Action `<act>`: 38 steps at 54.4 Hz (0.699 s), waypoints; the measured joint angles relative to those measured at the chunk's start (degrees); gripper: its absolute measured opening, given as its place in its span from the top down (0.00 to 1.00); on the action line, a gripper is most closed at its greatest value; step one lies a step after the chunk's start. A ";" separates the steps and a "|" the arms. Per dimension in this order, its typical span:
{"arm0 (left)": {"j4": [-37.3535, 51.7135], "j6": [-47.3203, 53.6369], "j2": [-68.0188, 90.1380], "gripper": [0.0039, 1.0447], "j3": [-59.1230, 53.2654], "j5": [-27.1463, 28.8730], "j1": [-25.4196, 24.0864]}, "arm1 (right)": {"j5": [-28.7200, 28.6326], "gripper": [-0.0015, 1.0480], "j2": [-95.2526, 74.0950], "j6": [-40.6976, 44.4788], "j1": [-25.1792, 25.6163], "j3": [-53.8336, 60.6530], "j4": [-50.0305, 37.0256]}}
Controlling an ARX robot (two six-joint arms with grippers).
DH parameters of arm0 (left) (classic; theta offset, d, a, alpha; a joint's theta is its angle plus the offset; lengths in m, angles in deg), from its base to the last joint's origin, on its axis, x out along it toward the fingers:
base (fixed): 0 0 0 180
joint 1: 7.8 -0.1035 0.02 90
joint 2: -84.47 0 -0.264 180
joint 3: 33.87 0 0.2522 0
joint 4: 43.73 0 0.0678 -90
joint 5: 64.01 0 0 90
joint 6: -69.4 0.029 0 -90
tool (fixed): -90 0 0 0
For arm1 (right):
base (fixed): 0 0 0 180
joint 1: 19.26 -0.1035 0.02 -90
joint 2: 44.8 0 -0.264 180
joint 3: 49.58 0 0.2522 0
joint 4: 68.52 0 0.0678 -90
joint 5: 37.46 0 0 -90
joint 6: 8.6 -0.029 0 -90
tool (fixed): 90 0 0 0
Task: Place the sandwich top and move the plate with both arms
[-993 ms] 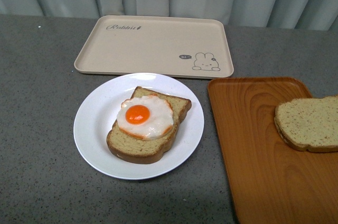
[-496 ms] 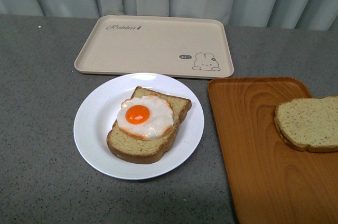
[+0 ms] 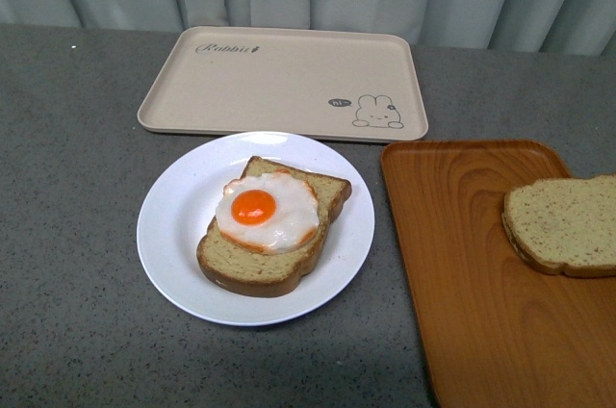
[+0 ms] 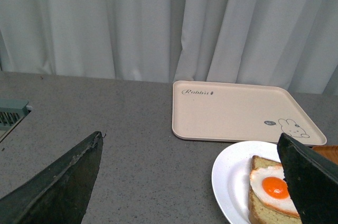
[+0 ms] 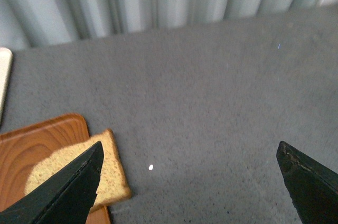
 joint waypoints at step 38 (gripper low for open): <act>0.00 0.02 0.00 0.06 0.00 -0.02 0.00 | -29.00 0.09 -59.67 -13.35 1.92 -35.36 14.10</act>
